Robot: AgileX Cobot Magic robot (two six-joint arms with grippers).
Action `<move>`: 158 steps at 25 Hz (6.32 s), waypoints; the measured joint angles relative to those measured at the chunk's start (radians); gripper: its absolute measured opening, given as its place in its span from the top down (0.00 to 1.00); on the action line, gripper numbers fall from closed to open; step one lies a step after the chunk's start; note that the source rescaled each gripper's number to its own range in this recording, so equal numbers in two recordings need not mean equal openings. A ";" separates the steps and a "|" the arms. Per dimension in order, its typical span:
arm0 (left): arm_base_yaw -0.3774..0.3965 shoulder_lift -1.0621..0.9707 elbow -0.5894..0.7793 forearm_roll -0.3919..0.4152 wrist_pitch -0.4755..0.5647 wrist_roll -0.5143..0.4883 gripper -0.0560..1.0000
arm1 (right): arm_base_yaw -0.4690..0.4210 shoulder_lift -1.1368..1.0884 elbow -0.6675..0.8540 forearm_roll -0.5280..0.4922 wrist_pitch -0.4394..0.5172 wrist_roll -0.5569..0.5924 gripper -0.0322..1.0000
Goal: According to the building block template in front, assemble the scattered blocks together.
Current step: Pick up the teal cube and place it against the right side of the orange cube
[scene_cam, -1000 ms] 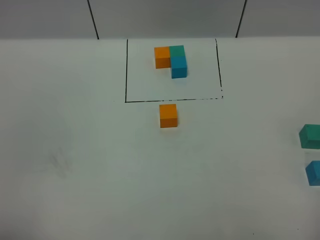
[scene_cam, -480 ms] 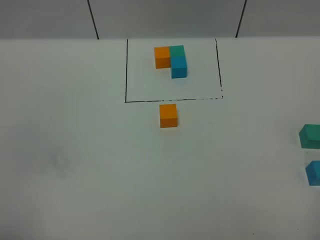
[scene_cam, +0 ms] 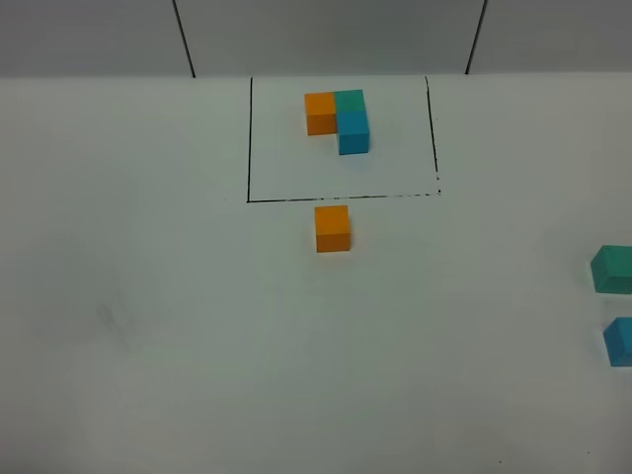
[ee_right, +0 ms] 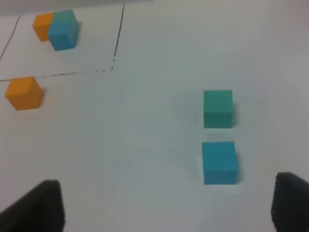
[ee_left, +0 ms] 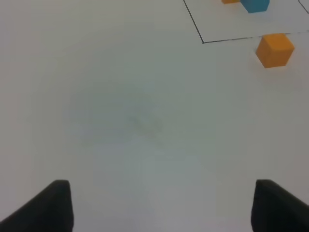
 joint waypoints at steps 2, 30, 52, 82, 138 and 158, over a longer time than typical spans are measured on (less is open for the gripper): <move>0.000 0.000 0.000 -0.002 0.000 -0.004 0.36 | 0.000 0.000 0.000 0.000 0.000 0.000 0.25; 0.001 0.000 0.000 0.023 0.000 -0.015 0.37 | 0.000 0.000 0.000 0.003 0.000 0.001 0.26; 0.001 0.000 0.000 0.023 0.000 -0.015 0.37 | 0.000 0.424 -0.030 -0.149 0.001 0.180 0.07; 0.001 0.000 0.000 0.023 0.000 -0.015 0.37 | -0.101 1.707 -0.446 0.065 -0.405 -0.202 0.11; 0.001 0.000 0.000 0.021 -0.001 -0.015 0.37 | 0.462 2.297 -1.281 -0.123 -0.008 -1.146 0.97; 0.001 0.000 0.000 0.021 -0.001 -0.015 0.37 | 0.489 2.363 -1.354 -0.060 0.023 -1.168 0.97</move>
